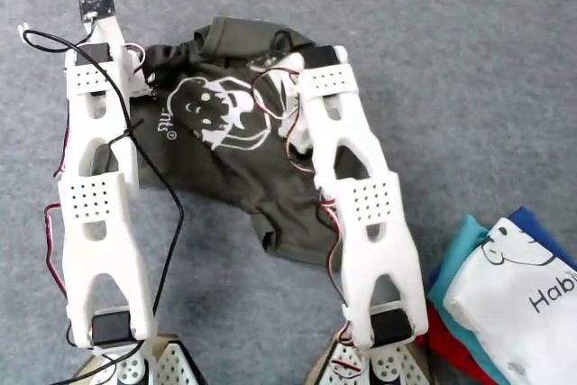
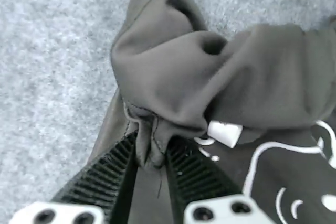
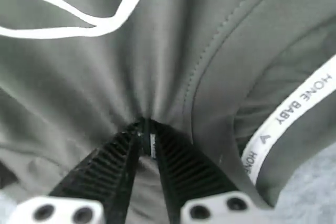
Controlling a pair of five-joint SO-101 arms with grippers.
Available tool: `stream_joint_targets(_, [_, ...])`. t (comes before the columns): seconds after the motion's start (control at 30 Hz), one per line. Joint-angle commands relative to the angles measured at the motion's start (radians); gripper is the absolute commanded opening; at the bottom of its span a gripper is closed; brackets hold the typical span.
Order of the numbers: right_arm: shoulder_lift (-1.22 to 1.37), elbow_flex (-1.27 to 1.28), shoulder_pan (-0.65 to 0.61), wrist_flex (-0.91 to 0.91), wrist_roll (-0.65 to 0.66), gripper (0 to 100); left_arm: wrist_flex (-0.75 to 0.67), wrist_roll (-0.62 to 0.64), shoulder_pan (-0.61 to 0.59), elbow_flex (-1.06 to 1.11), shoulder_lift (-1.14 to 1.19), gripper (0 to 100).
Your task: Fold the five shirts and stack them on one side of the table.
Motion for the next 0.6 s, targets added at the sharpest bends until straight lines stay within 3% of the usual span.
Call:
stream_joint_targets(0.0, [-0.124,0.216,0.024,0.020,0.014,0.5,0.009,-0.043,-0.009,-0.046,-0.019,2])
stream_joint_targets(0.17, [-0.340,0.542,0.022,-0.015,0.055,0.5,0.083,-0.084,0.002,-0.124,-0.012,2])
stream_joint_targets(0.43, [-0.791,1.167,0.005,-0.222,0.100,0.5,0.126,-0.133,0.005,-0.163,-0.010,2])
stream_joint_targets(0.57, [-1.029,1.276,0.012,-0.245,0.149,0.5,0.126,-0.133,0.005,-0.158,-0.010,2])
